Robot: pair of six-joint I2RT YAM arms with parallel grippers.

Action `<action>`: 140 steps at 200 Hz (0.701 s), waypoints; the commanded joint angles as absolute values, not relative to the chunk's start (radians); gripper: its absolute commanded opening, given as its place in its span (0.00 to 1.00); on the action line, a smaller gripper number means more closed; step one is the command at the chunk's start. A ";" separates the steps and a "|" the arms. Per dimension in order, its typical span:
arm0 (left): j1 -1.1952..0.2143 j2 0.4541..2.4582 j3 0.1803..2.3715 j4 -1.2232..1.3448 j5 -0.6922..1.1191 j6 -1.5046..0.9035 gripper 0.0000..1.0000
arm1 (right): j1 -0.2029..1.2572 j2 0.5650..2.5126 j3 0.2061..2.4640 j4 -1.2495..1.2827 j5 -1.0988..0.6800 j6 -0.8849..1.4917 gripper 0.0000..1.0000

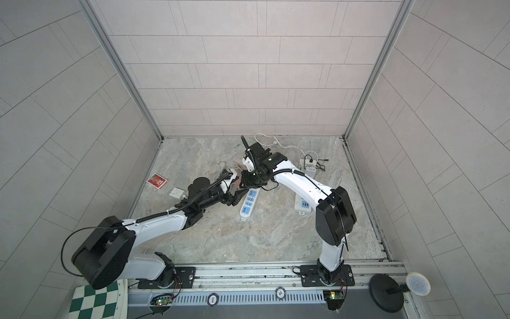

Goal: Insert plugs into power strip
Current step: Move the socket to the center of the table.

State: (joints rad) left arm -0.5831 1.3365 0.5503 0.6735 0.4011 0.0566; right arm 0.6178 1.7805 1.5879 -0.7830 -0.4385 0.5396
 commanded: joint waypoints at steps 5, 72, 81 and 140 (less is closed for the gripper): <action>-0.580 1.230 0.515 0.649 0.282 0.020 0.83 | 0.583 1.757 1.605 -0.870 -0.308 0.530 0.00; -0.581 1.058 0.522 0.228 -0.099 -0.083 0.87 | 0.474 1.778 1.596 -0.908 -0.114 0.537 0.00; -0.580 1.042 0.519 0.204 -0.110 -0.114 0.87 | 0.467 1.788 1.605 -0.898 -0.116 0.534 0.00; -0.580 1.044 0.520 0.131 -0.116 -0.218 0.87 | 0.563 1.887 1.623 -0.839 -0.174 0.600 0.00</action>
State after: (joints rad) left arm -0.5827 1.0386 0.5110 0.1955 -0.0841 -0.1596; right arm 0.5060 1.8652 1.6211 -0.8665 -0.1761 0.5526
